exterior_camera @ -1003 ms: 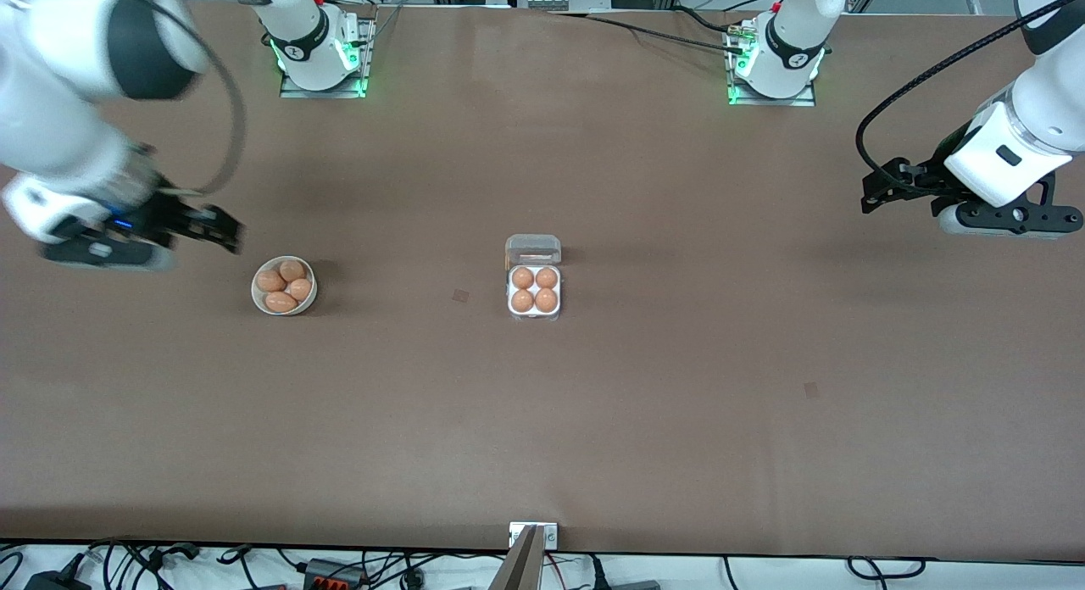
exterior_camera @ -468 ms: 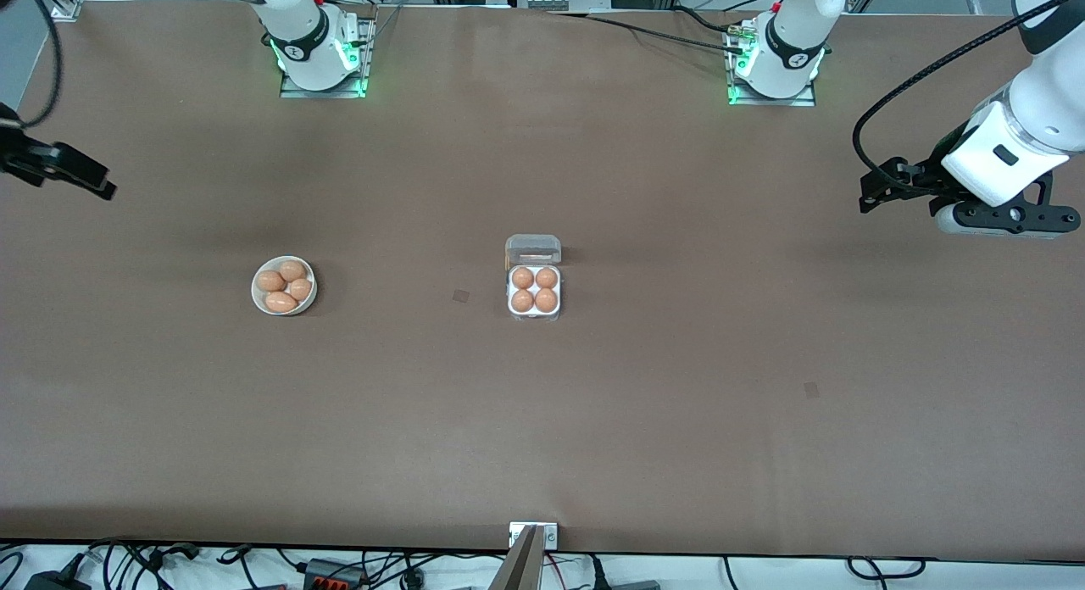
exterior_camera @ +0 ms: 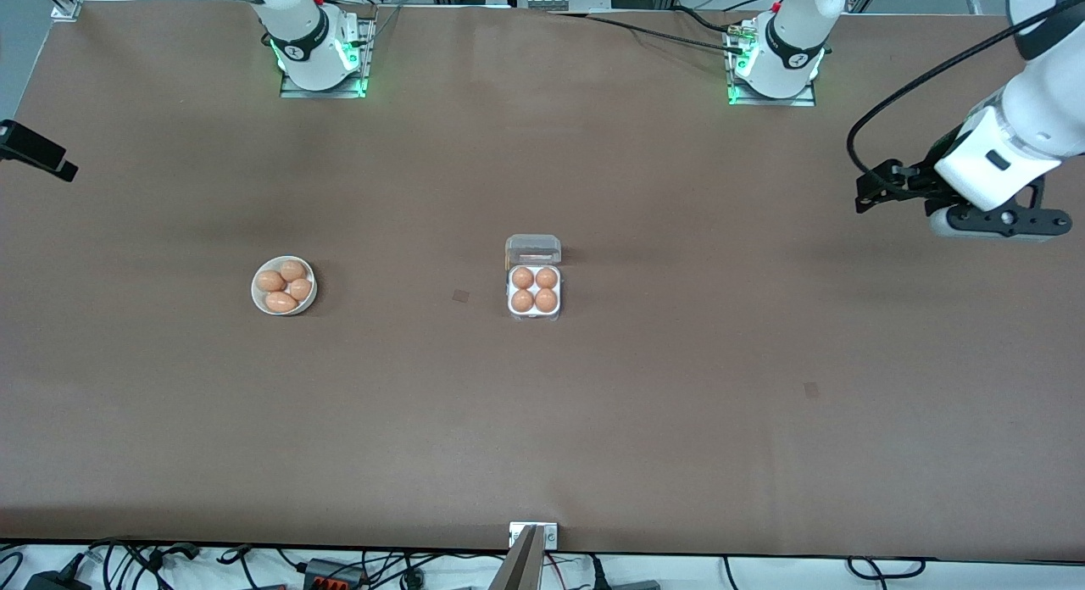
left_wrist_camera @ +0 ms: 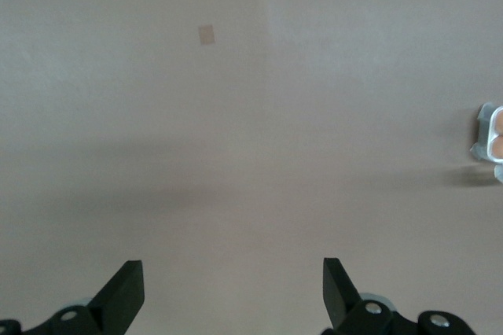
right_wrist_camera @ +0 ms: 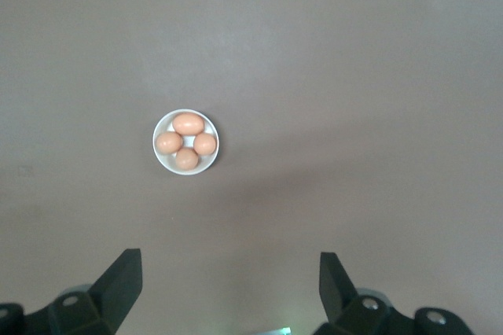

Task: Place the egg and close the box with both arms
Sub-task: 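Raise the left gripper and swing it toward the egg box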

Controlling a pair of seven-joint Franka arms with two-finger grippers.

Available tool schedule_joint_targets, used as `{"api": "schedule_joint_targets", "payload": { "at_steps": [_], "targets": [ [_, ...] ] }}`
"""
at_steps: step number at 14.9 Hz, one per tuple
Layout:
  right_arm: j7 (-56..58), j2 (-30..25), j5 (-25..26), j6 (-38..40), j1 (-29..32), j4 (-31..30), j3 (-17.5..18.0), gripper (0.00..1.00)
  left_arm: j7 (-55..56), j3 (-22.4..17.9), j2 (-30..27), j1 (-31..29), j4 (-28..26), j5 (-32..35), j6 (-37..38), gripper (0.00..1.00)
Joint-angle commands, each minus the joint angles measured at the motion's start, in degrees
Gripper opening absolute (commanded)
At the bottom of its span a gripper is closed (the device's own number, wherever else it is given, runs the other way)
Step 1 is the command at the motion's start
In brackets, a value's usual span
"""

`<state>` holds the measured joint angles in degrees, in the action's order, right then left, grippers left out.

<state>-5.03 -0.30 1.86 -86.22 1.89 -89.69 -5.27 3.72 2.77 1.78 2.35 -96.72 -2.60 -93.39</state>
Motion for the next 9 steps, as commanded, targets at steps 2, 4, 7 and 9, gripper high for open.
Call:
{"api": "schedule_joint_targets", "payload": {
  "at_steps": [2,4,7,9],
  "targets": [
    [0.37,0.91,0.25,1.32,0.92,1.8,0.78,1.0,0.76,0.04,1.47,0.38,5.56,0.67,3.64,1.0],
    [0.37,0.91,0.25,1.23,0.66,1.71,0.87,1.0,0.5,0.04,1.73,0.38,7.59,0.67,5.84,1.0],
    [0.19,0.74,0.25,-0.43,0.48,1.62,1.14,1.0,0.32,-0.05,1.73,-0.06,8.56,1.02,6.2,1.0],
    [0.28,1.0,0.16,-2.37,0.14,1.44,1.22,1.0,-0.03,-0.05,1.65,-0.33,8.56,1.02,6.11,1.0]
  ]
}}
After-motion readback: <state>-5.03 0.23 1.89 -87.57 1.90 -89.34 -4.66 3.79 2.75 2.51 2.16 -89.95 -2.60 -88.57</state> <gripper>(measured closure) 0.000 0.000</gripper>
